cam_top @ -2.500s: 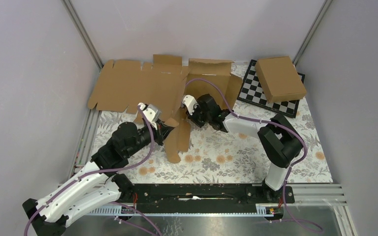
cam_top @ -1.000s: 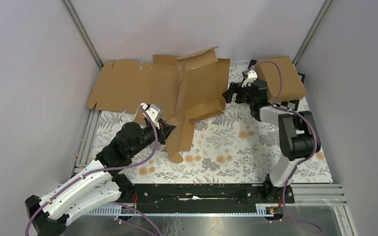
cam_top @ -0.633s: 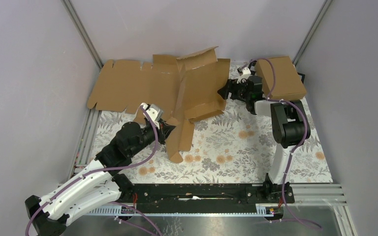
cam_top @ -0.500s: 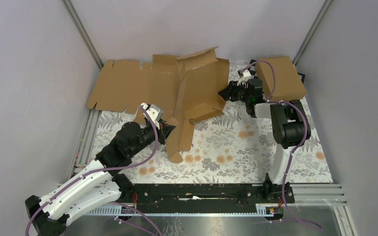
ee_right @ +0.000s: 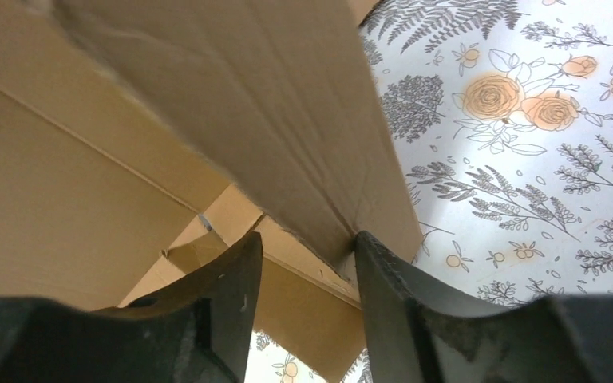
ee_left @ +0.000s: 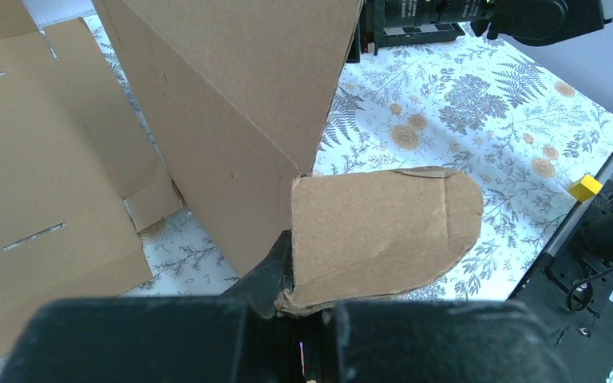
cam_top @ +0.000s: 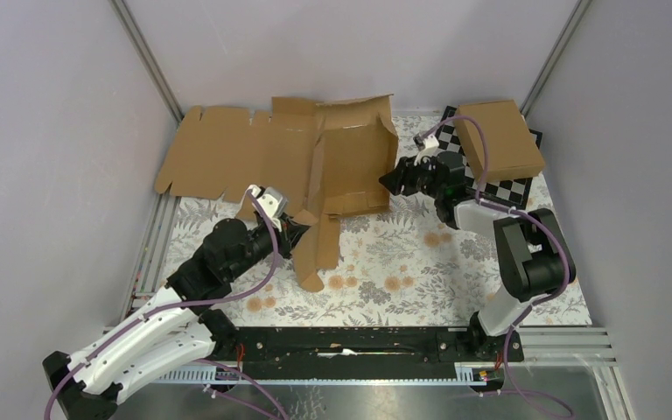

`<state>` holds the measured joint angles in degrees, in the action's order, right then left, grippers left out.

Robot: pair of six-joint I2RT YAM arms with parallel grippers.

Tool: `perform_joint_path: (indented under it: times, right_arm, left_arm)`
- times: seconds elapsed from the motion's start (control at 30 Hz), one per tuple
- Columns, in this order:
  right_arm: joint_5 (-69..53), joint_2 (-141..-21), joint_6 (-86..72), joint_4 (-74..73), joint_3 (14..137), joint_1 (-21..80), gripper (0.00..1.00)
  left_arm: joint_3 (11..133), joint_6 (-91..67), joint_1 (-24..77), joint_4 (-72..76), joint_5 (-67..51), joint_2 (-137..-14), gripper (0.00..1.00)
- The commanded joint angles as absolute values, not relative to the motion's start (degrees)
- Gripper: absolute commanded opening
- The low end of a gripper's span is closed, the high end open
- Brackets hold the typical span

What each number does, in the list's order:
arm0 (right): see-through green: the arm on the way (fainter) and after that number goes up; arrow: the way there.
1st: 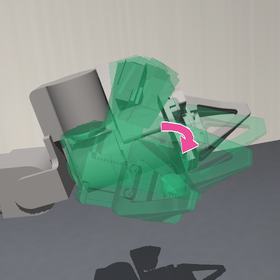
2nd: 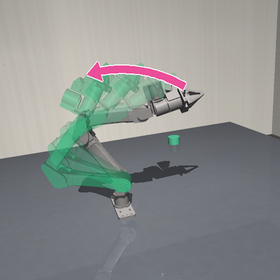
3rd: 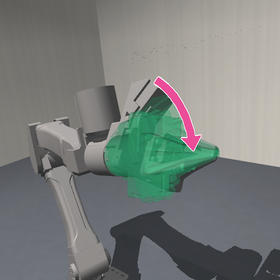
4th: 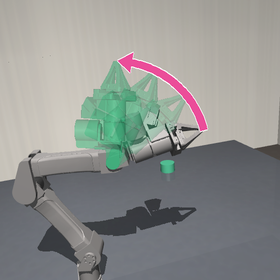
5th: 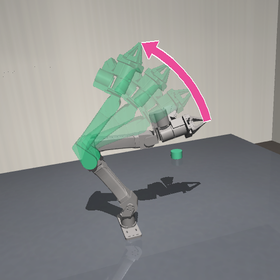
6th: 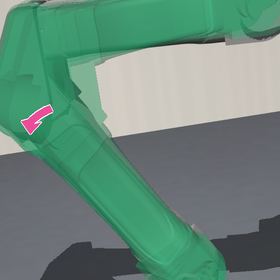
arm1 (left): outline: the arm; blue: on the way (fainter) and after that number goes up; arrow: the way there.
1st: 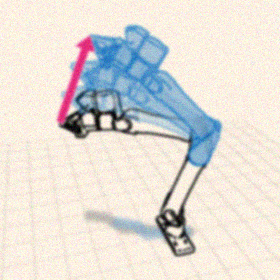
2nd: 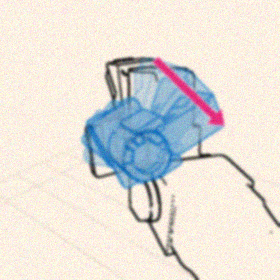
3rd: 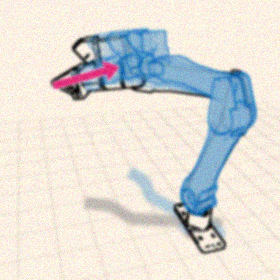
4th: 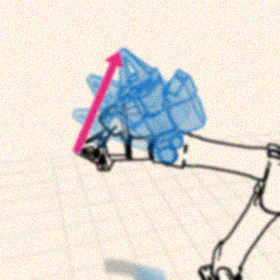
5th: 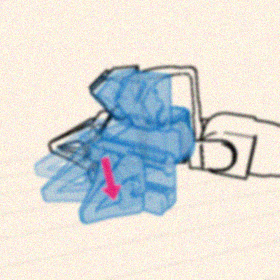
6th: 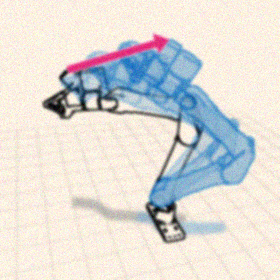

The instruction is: Fold the paper box

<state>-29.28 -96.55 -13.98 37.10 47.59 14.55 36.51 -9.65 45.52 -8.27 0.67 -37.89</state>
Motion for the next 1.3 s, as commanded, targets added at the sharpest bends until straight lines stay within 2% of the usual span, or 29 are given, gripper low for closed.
perform_joint_path:
  times: [0.0, 0.2, 0.3, 0.47, 0.67, 0.93, 1.07, 1.13, 1.27]
  right_arm:
    - [-26.99, -93.98, -9.97, 35.68, 45.55, 16.54, 0.6]
    - [-26.08, -97.13, -0.96, 35.81, 47.47, 16.44, 0.83]
    - [-29.43, -98.02, 1.88, 34.59, 48.19, 16.44, 0.84]
    - [-32.32, -99.47, 5.51, 34.44, 47.14, 16.43, 0.95]
    - [-36.68, -100.6, 7.13, 31.15, 48.44, 16.67, 0.93]
    - [-38.66, -100.19, 9.63, 24.09, 50.95, 17.57, 0.99]
    - [-37.04, -99.84, 9.21, 22.41, 51.41, 18.03, 1.0]
    - [-32.31, -100.15, 7.59, 22.23, 51.77, 18.69, 1.0]
    - [-27.33, -100.35, 1.19, 32.29, 49.47, 18.71, 0.96]
  left_arm:
    - [38.05, -9.49, 45.62, -7.87, 0.26, -36.71, 0.0]
    - [39.03, -9.17, 45.66, -8.88, 0.26, -37.1, 0.0]
    - [39.28, -8.73, 45.61, -9.23, 0.26, -37.52, 0.0]
    - [39.62, -8.29, 45.62, -9.17, 0.26, -38.04, 0.0]
    - [39.76, -7.93, 45.62, -8.94, -1.75, -38.42, 0.0]
    - [40.91, -6.95, 45.62, -10.66, -2.38, -38.08, 0.0]
    - [41.0, -6.93, 45.62, -10.77, -2.99, -37.92, 0.0]
    - [40.81, -7.43, 45.62, -9.87, -3.9, -37.88, 0.0]
    - [40.82, -8.17, 45.62, -8.3, -5.69, -38.69, 0.0]
